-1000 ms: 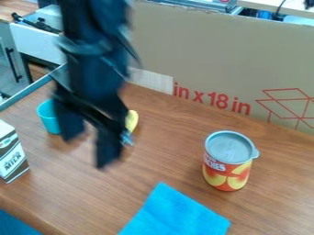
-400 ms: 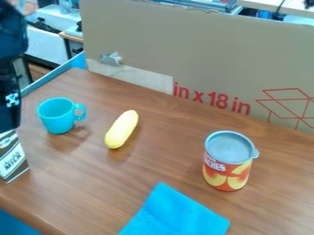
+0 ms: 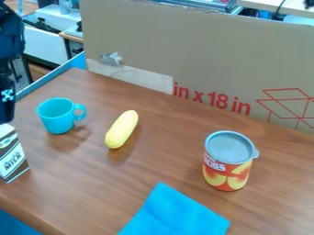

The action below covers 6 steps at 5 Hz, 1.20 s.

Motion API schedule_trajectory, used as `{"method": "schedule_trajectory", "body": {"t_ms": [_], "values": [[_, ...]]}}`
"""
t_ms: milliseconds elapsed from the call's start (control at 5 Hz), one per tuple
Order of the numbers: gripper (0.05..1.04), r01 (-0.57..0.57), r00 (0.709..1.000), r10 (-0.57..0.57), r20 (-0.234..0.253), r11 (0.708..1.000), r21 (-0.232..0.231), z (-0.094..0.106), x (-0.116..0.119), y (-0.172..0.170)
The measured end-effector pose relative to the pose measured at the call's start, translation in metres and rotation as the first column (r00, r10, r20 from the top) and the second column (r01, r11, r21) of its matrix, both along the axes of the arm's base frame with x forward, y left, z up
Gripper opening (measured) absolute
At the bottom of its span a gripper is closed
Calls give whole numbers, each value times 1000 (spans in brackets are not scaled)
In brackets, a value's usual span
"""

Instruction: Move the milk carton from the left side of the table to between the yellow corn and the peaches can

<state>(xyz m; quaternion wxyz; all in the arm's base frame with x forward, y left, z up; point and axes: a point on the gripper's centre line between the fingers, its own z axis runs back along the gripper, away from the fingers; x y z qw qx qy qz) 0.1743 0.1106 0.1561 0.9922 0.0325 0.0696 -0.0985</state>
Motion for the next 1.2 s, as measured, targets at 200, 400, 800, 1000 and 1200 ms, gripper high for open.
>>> {"method": "schedule_trajectory", "body": {"t_ms": [200,400,800,1000,1200], "values": [[1000,7,1000,-8,26,999,45,4,2,15],[1000,-37,998,34,44,998,50,6,-4,35],[1000,-53,997,53,64,999,-2,-8,2,51],[1000,-36,997,39,73,999,-35,-16,7,47],[1000,-14,997,17,75,999,-46,-25,9,47]]}}
